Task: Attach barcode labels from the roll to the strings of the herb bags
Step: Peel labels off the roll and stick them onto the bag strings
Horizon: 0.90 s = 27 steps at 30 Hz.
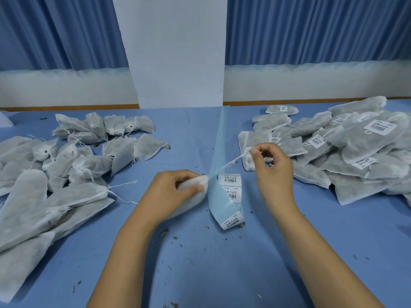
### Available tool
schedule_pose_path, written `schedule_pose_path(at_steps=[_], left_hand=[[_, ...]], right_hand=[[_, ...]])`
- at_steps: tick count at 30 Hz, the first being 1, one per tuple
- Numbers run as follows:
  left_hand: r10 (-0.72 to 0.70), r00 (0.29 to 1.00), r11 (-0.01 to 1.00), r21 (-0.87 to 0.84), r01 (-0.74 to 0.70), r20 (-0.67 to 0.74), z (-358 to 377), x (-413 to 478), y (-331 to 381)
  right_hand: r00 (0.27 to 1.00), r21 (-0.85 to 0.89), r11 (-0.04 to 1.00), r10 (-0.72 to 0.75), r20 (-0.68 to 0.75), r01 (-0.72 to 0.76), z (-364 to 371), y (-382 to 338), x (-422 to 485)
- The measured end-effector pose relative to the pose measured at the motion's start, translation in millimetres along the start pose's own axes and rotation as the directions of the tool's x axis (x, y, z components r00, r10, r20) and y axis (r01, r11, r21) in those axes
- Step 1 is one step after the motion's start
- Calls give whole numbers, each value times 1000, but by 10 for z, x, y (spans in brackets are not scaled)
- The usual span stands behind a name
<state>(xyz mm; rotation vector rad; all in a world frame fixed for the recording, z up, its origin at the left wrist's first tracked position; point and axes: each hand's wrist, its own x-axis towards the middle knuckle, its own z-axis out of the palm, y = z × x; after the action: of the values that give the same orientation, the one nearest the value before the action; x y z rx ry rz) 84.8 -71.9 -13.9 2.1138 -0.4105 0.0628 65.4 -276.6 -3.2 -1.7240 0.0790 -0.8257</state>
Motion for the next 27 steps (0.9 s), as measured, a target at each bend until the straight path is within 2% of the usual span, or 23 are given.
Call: schedule_pose_path(at_steps=[1, 3, 6, 8, 9, 10, 14, 18, 19, 21, 23, 25, 27], left_hand=[[-46, 994, 999, -12, 45, -97, 3, 17, -6], [-135, 943, 990, -81, 115, -305, 22, 43, -13], [-181, 836, 972, -224, 72, -518, -10, 45, 7], [-212, 790, 944, -330, 14, -575, -47, 36, 11], [-226, 775, 926, -378, -17, -590, -54, 32, 21], [-237, 763, 909, -414, -45, -602, -55, 28, 35], [-264, 730, 845, -516, -142, -631, -46, 11, 113], [-204, 775, 768, -589, -252, -598, -55, -37, 212], [-223, 811, 700, -668, -254, -541, -44, -40, 240], [-260, 888, 478, -850, -223, -380, -30, -55, 288], [-283, 923, 334, -929, -159, -260, -40, -59, 299], [-292, 933, 307, -944, -119, -212, -51, -46, 296], [-280, 932, 346, -930, -124, -228, -41, -37, 289]], right_hand=[[998, -14, 998, -66, -24, 66, 20, -24, -28], [949, -99, 945, -314, -13, 312, 103, -93, -143], [739, -157, 724, -639, 213, 671, 266, -160, -346], [592, -158, 580, -713, 376, 799, 331, -158, -410], [555, -153, 549, -711, 431, 822, 350, -146, -425], [552, -145, 557, -688, 471, 818, 362, -135, -434], [637, -116, 710, -531, 559, 694, 374, -137, -448], [678, -66, 798, -461, 573, 599, 400, -149, -449], [689, -51, 820, -443, 574, 570, 406, -153, -455], [712, -4, 872, -397, 579, 489, 409, -158, -467], [721, 45, 915, -344, 602, 400, 401, -162, -483], [716, 56, 923, -332, 615, 380, 403, -162, -500], [737, 57, 919, -349, 578, 390, 414, -156, -505]])
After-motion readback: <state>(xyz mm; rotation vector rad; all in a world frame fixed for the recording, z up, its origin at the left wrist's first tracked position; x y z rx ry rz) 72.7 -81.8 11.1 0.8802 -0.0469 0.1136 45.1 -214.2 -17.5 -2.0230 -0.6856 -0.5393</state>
